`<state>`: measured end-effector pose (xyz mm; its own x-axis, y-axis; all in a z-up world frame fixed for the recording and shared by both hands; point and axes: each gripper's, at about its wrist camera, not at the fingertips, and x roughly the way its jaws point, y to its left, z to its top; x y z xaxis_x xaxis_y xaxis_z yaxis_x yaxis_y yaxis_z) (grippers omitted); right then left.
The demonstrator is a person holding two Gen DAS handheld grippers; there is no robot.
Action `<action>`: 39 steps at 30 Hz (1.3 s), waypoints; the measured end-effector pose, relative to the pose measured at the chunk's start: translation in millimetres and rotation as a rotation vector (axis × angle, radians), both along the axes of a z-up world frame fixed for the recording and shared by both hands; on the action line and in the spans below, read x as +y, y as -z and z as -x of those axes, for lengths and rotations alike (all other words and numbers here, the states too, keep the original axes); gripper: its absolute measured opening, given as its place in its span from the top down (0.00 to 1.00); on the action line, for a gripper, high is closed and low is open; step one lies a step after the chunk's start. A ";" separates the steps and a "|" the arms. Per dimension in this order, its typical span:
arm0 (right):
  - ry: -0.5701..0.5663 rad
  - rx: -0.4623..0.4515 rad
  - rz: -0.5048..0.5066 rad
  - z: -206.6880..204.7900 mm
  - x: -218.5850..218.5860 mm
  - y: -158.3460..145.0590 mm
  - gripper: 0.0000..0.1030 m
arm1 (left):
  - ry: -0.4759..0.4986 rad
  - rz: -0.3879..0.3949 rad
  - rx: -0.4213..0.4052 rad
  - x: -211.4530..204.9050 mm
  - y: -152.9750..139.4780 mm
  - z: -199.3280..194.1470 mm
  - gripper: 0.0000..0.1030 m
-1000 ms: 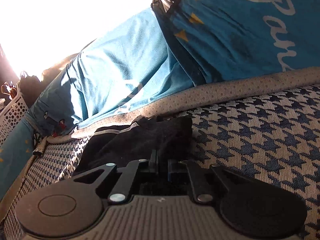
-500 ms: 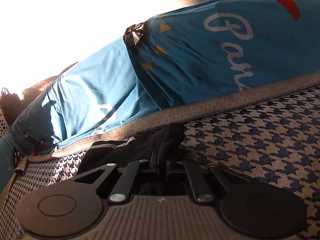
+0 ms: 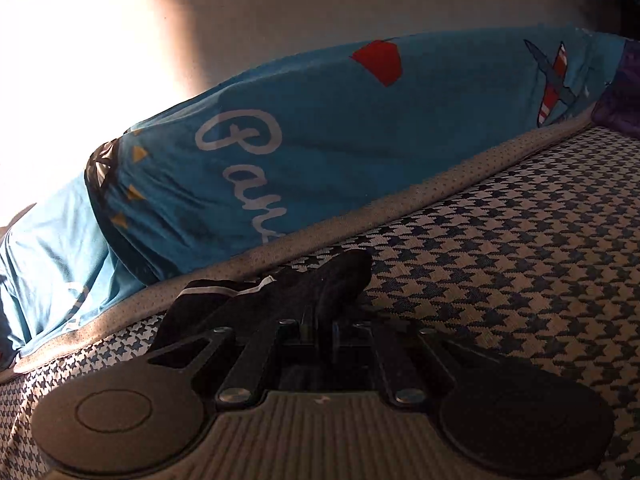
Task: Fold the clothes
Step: 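Fold the gripped end back over the strip with the right tool, then open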
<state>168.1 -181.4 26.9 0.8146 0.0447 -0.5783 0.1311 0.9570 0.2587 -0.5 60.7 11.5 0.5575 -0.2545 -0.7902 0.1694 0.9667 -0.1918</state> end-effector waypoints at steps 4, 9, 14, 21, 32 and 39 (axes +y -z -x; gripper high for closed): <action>0.113 0.027 0.046 19.5 -34.6 -4.6 0.94 | 0.024 -0.006 -0.011 -6.1 -1.8 4.8 0.00; 0.170 0.058 0.100 41.0 -68.3 -4.3 0.94 | 0.017 0.026 -0.011 -5.8 -1.6 11.0 0.00; 0.159 0.141 0.045 42.9 -91.1 11.2 0.90 | -0.006 0.021 -0.015 -6.1 1.4 22.2 0.00; 0.206 0.136 -0.006 73.3 -106.1 -6.6 0.63 | -0.087 0.053 -0.057 7.7 -3.5 39.6 0.00; 0.056 0.137 0.000 132.3 -84.8 -22.7 0.60 | -0.214 0.057 -0.066 18.2 0.4 77.7 0.00; -0.137 0.119 -0.066 175.8 -54.1 -22.3 0.60 | -0.279 0.084 -0.072 30.2 2.9 93.6 0.00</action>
